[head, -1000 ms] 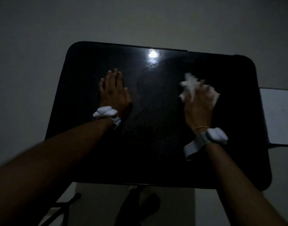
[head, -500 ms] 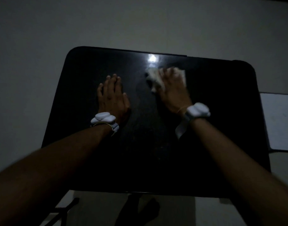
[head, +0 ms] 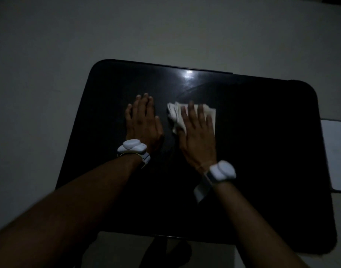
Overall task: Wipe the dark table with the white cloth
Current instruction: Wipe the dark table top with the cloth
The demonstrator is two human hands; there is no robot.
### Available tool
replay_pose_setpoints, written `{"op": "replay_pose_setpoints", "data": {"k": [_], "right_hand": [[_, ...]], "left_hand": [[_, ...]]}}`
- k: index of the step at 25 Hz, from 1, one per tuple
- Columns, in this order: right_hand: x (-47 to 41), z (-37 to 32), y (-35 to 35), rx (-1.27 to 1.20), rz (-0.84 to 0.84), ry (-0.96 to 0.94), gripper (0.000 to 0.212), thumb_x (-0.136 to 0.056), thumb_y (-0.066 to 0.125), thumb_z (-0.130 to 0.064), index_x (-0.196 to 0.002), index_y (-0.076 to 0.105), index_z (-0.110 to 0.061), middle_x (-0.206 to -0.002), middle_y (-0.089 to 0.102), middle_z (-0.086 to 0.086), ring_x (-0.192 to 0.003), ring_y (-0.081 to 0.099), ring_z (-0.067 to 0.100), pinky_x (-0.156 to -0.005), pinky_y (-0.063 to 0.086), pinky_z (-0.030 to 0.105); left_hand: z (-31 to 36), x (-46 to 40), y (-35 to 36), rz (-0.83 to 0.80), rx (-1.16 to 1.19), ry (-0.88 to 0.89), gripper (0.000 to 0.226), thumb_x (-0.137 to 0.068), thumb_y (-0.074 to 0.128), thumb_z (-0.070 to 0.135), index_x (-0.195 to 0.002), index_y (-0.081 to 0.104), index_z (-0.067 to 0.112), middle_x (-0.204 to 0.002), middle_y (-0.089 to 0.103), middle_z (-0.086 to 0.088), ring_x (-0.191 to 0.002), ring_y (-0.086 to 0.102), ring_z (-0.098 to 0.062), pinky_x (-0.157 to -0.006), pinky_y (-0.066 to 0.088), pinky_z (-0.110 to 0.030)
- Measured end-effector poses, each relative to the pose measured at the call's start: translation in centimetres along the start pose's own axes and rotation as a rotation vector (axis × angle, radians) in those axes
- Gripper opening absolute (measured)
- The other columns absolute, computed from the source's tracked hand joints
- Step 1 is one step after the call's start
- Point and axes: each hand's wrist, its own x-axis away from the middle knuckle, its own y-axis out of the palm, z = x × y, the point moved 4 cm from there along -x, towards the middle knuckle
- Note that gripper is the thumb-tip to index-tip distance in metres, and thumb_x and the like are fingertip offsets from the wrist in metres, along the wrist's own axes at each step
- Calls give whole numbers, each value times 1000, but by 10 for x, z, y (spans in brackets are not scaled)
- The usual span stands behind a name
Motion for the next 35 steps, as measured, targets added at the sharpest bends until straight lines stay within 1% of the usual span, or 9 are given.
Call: {"op": "replay_pose_setpoints", "data": {"k": [5, 10, 13, 15, 18, 24, 30, 32, 35], "right_hand": [[-122, 34, -3, 68, 19, 243, 60, -98, 24, -42, -152, 13, -17, -163, 9, 12, -149, 5, 35, -121, 3, 50], [-78, -22, 3, 23, -142, -298, 60, -97, 22, -40, -151, 18, -14, -161, 17, 11, -149, 6, 30, -121, 6, 50], [-53, 15, -5, 51, -218, -471, 63, -98, 15, -47, -151, 16, -12, -161, 18, 11, -149, 6, 26, -122, 6, 50], [-79, 66, -17, 103, -135, -281, 75, -95, 2, -56, -151, 14, -8, -160, 16, 18, -148, 8, 35, -121, 3, 49], [-92, 129, -39, 97, -55, 106, 70, -95, 18, -47, -151, 12, -4, -161, 13, 19, -148, 10, 39, -120, 5, 49], [-9, 112, -40, 34, 183, 530, 62, -99, 23, -39, -150, 17, -3, -158, 22, 20, -147, 16, 38, -120, 11, 54], [22, 55, -17, 78, -24, -52, 60, -97, 31, -36, -152, 16, -16, -162, 15, 9, -149, 9, 31, -120, 7, 45], [7, 103, -32, 152, 46, 23, 61, -99, 26, -38, -150, 18, -7, -159, 21, 19, -146, 17, 39, -120, 11, 51], [19, 178, -55, 59, 115, 473, 63, -100, 21, -42, -150, 15, -4, -159, 20, 20, -147, 16, 39, -119, 12, 55]], "left_hand": [[1, -2, 1, 16, 5, 11, 58, -89, 50, 23, -143, 47, 2, -153, 44, -16, -144, 37, -32, -116, 26, -54], [3, 1, -1, 5, 33, 29, 56, -88, 48, 19, -141, 48, -2, -150, 46, -20, -143, 38, -36, -116, 27, -56], [1, 3, -1, -8, 35, 33, 57, -89, 46, 17, -143, 46, -3, -153, 43, -20, -144, 36, -36, -116, 26, -58], [2, 0, -1, -22, 47, 25, 57, -90, 47, 19, -144, 45, -1, -154, 42, -19, -145, 35, -35, -116, 25, -57], [3, -1, 1, -53, 39, 18, 57, -92, 45, 22, -146, 42, 1, -156, 39, -17, -147, 31, -32, -118, 22, -55], [1, 1, 1, -18, 29, 15, 56, -92, 47, 21, -144, 44, 1, -155, 40, -17, -146, 32, -32, -117, 24, -56], [3, 3, 4, 22, 22, 31, 56, -92, 46, 21, -145, 44, 2, -155, 41, -17, -146, 33, -33, -118, 22, -54], [1, 2, 5, 22, 23, 30, 56, -93, 47, 21, -145, 43, 2, -155, 40, -18, -145, 33, -34, -118, 22, -54], [-1, 2, 6, 30, 15, 25, 56, -93, 46, 21, -146, 42, 2, -155, 39, -18, -146, 32, -34, -118, 21, -54]]}}
